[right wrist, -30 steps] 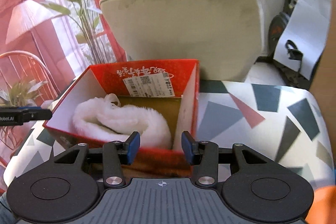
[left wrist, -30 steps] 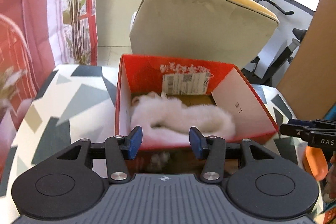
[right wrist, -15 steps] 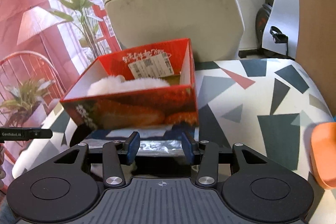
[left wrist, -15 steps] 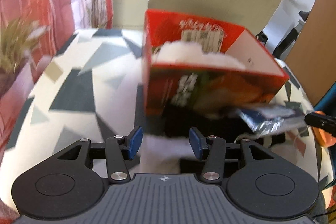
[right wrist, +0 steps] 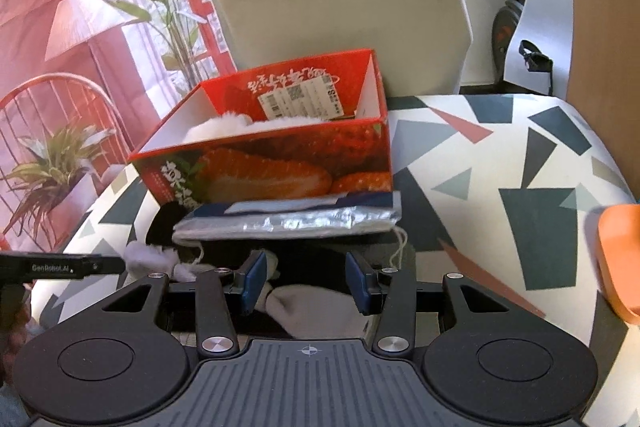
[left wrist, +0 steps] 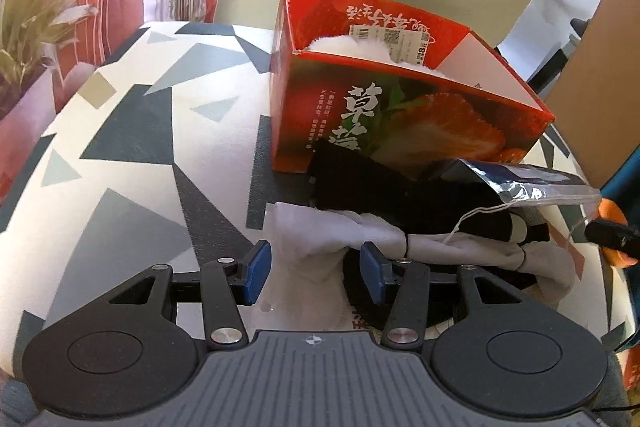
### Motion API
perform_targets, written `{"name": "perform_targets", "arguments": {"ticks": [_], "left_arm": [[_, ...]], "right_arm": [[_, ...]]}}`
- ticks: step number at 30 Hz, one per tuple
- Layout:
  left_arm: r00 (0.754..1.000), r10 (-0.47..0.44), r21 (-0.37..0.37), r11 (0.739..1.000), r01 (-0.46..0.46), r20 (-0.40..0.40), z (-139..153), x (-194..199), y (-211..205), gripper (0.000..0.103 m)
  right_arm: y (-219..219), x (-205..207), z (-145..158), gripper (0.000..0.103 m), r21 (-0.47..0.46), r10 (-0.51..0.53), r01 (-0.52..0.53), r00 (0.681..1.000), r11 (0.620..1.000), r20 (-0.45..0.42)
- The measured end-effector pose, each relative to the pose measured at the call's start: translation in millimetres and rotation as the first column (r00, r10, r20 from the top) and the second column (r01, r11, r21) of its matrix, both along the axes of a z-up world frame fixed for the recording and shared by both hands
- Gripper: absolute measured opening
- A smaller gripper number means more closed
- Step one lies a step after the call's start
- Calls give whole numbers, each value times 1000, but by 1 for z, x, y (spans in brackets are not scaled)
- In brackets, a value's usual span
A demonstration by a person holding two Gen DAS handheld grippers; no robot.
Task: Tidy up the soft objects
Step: 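Move the right tool back to the pile and grasp the white cloth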
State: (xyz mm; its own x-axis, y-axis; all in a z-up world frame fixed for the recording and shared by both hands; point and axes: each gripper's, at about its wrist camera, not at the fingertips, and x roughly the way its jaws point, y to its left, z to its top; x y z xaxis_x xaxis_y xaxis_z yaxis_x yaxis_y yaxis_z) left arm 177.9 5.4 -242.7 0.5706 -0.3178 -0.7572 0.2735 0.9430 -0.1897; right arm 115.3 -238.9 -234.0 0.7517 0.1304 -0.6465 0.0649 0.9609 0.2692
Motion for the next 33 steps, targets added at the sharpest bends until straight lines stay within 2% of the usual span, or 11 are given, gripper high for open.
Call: {"name": "perform_targets", "arguments": {"ticks": [9,12,17,19,21,22,25,33], "left_arm": [[999,49,-15,999,-50,-17,-6,3,7,51],[998,58,-18,998,-58,-26,-8,5,8,51],[997,60,-33,998,-62,-48,-13,8,9,51],[997,61,-39,997,-63,-56,-15,10,10,51],[996,64,-43,997,-67,-62,-16,12,10,51],[996,66,-45,997,-69,-63,-17,12,11,51],[995,77,-51,995,-80,-58,-16,16,13,51],[993,71,-102,992,-80,-89,-19,33,8,51]], "right_arm": [[-2,4,-23,41,17,-23,24,997,1000,-80],[-6,7,-35,46,36,-42,47,991,998,-128],[-15,10,-50,54,112,-66,84,985,990,-159],[-18,11,-55,54,133,-78,102,982,986,-173],[-20,12,-60,49,156,-82,111,980,982,-181],[-20,13,-61,42,158,-81,111,979,981,-186],[-15,15,-60,31,122,-64,88,981,989,-185],[-7,20,-58,26,66,-27,40,983,997,-180]]}}
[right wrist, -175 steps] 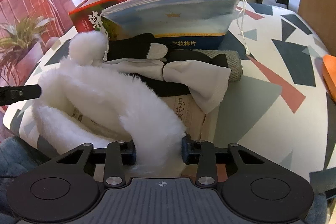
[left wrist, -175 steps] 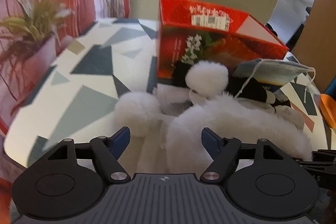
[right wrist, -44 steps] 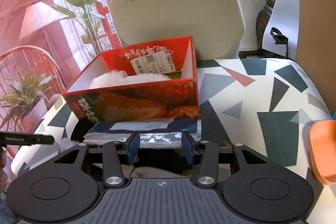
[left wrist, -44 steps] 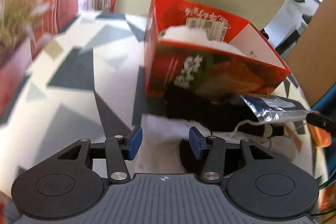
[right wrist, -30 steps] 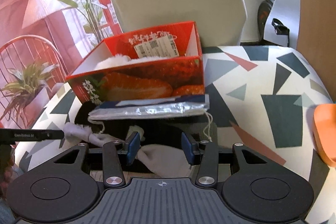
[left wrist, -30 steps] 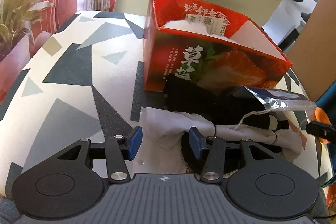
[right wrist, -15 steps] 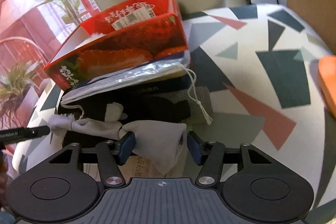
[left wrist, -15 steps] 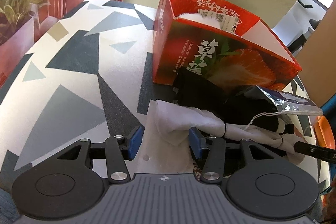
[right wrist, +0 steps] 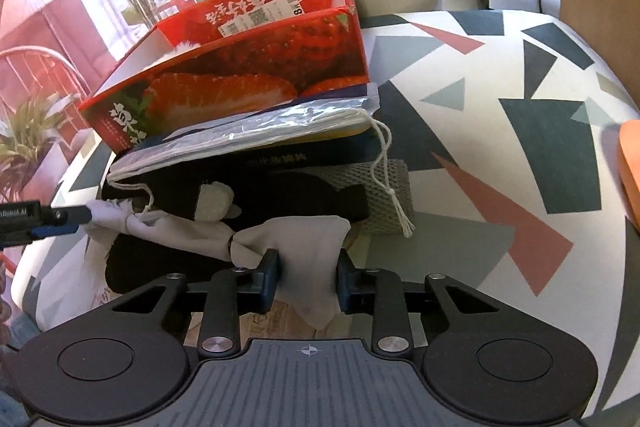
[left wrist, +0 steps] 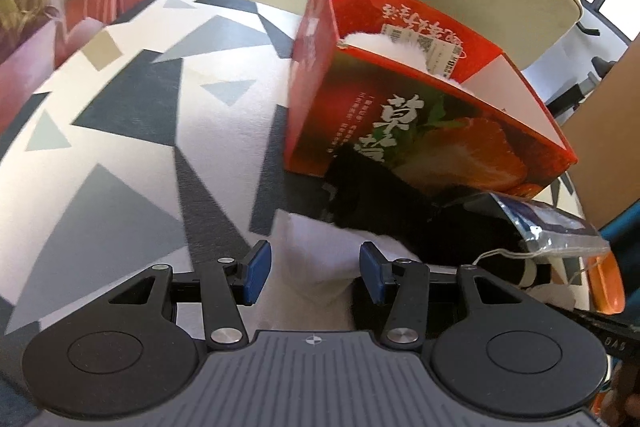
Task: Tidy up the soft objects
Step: 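Move the right tool back to the pile and grasp the white cloth, then lift the white cloth with the right gripper into the red box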
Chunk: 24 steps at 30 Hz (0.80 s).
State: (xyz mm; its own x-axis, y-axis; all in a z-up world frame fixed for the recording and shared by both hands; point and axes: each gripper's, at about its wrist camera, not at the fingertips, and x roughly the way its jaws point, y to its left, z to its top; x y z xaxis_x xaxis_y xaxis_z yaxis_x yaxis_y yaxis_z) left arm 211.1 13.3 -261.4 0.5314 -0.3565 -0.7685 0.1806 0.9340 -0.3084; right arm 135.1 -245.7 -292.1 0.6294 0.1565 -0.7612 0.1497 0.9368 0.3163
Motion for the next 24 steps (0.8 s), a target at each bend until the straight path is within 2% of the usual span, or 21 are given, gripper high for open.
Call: {"name": "perform_targets", "arguments": {"ticks": [9,16,19,20,24], "left_arm": [[1000,7,-5,1000,-7,-10,-12,16,-10,51],[1000,5,-7,1000,-5,-23,-14,8,-6,48],[1000,-3,-16,1000,2,-13,-12,2,-3,34],[1000,-16,-25,1000,16,-5,-11,1,-2,24],[1000,-23,-43,999,24,21,0,-7,2,17]], "right_arm": [[-1,0,-1,26,3,1,-1,1000,1000,0],[-1,0,-1,26,1,0,0,1000,1000,0],[-1,0,-1,27,2,1,-1,1000,1000,1],[-2,0,-1,26,2,2,-2,1000,1000,2],[-1,0,2,25,-1,13,-13,1000,1000,13]]}}
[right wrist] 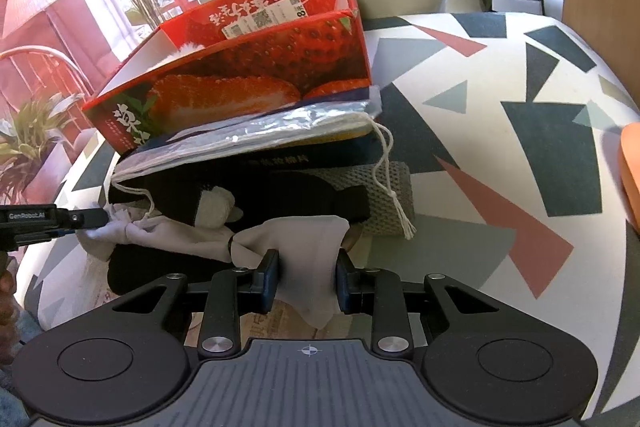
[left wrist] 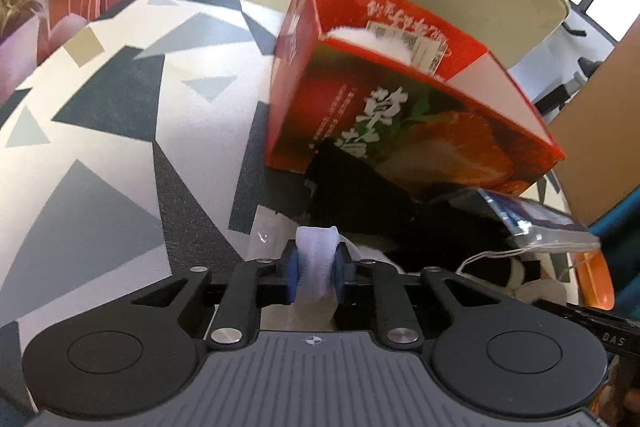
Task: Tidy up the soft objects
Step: 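Lift the white cloth with the right gripper into the red box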
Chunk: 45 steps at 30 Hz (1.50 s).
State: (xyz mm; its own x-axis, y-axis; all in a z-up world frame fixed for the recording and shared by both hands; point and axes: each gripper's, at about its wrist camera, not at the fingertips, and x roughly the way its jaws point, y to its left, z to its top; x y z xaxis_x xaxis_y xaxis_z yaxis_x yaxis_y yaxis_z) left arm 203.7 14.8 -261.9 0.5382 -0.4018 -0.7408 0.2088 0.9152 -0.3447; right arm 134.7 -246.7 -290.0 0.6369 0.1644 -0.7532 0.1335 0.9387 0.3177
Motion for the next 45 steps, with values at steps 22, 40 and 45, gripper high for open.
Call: {"name": "perform_targets", "arguments": {"ticks": [22,40,45], "left_arm": [[946,17,-53,999,0,325,106,-7,7,17],[926,42,-28,999,-35,375,132,72,-26,17],[925,21,40,998,-39,380,129,118,-53,17]], "right_arm": [[1,0,108,20,27,120,-133,952,991,283],[-19,108,143,19,-44,135,-127,946,991,295],[-29,153,140,19,-92,128,-106,951,990,282]]}}
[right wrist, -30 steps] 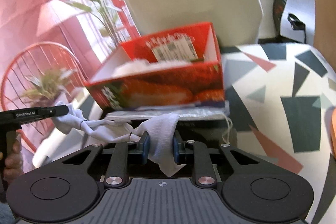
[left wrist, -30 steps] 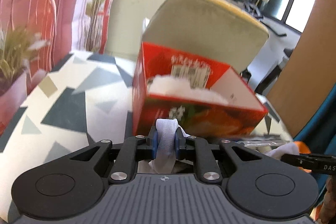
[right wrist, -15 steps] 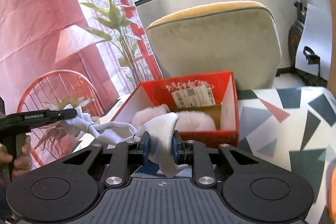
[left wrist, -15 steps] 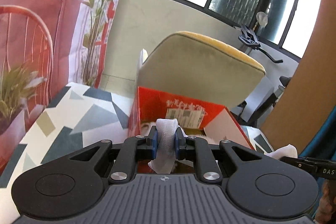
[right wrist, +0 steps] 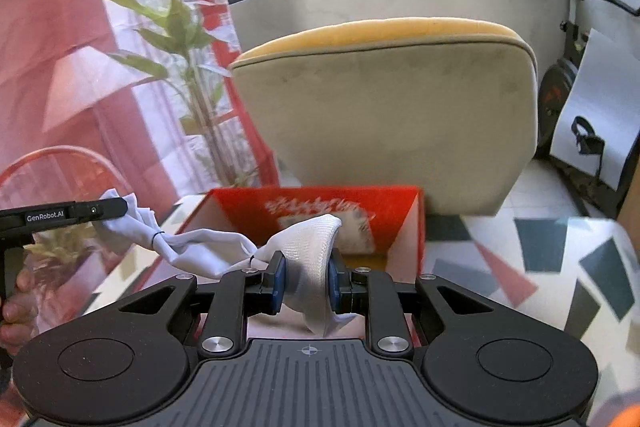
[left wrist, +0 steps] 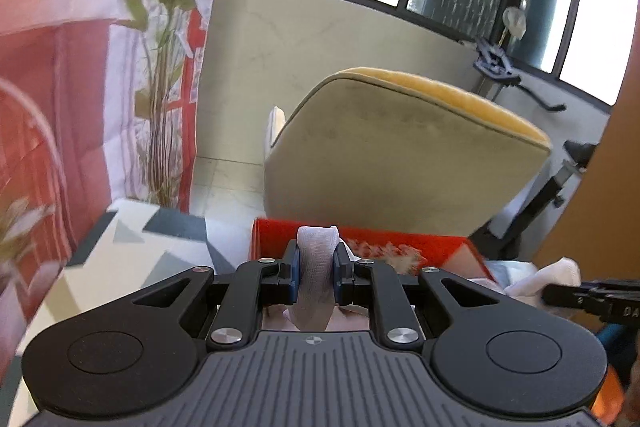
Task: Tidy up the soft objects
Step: 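Lift the white cloth with the right gripper into the red box, then open the right gripper to release the white cloth in the box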
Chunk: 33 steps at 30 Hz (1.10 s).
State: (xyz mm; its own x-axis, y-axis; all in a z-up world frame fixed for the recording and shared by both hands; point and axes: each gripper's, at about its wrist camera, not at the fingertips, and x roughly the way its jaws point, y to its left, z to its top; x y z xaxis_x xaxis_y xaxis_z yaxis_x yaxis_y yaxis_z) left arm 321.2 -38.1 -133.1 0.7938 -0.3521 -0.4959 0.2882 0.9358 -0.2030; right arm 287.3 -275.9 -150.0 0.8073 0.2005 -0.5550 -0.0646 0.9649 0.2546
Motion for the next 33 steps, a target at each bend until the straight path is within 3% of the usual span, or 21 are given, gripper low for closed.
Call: {"name": "perform_targets", "arguments": {"ticks": [8,18,25,33], "left_arm": [[998,-27,120,992,33,-56,-31,61,-40,17],[989,-43,156,986,65,-138,-59,96,-59,17],[963,-104,107,985,134,-250,-69,110,-56,21],[956,-120,79,986,146,-266,-65,109,-51,33]], "right_arm": [[-1,72,-28,19,-144,-36,31,999,989,-33],[19,130,-63,19,-250,2,-30,994,968,-109],[27,146,-80,19,-285,24,-71,986,956,-166],[30,151,-90,19,-329,-14,-63,974,942,-225]]}}
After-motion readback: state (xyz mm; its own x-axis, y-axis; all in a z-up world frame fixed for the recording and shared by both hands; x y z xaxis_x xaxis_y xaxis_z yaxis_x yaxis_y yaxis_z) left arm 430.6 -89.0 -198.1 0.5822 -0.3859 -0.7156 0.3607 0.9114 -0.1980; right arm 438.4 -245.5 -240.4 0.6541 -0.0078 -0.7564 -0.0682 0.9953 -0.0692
